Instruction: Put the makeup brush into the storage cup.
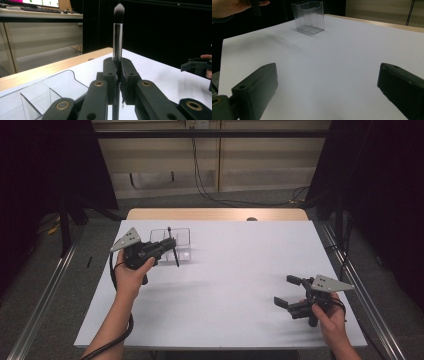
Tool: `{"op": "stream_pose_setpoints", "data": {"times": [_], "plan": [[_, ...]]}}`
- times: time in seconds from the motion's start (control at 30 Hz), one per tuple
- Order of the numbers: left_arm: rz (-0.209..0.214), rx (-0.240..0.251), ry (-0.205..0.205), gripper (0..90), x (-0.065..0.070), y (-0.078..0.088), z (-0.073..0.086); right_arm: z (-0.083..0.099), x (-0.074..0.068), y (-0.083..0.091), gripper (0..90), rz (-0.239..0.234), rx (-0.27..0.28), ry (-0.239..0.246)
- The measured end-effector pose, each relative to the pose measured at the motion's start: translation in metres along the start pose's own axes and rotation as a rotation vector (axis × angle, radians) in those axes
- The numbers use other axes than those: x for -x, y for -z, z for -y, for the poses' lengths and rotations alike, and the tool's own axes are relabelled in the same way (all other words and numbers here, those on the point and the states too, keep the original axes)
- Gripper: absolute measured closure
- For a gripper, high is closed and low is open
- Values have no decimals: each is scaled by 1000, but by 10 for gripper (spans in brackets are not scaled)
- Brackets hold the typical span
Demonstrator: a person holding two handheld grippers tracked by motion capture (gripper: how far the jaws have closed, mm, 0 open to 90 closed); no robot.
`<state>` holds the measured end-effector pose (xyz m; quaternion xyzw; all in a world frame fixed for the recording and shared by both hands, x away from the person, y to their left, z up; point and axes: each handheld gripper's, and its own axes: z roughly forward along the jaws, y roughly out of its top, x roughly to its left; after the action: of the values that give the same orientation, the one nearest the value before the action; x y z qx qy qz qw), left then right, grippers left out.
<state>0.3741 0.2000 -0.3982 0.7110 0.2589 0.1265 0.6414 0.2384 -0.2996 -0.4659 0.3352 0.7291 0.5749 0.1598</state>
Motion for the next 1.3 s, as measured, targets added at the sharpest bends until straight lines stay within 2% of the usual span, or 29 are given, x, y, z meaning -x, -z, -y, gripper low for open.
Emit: {"op": "stream_pose_setpoints", "data": {"times": [0.8,1.03,1.3], "plan": [[-29,1,-6,840,-10,-6,-13,2,1,0,24,-3,-3,-5],[-39,-3,-16,839,-13,-8,-21,1,1,0,24,-3,-1,-4],[-46,17,-12,839,-17,-7,-28,1,1,0,24,-1,-2,-2]]}}
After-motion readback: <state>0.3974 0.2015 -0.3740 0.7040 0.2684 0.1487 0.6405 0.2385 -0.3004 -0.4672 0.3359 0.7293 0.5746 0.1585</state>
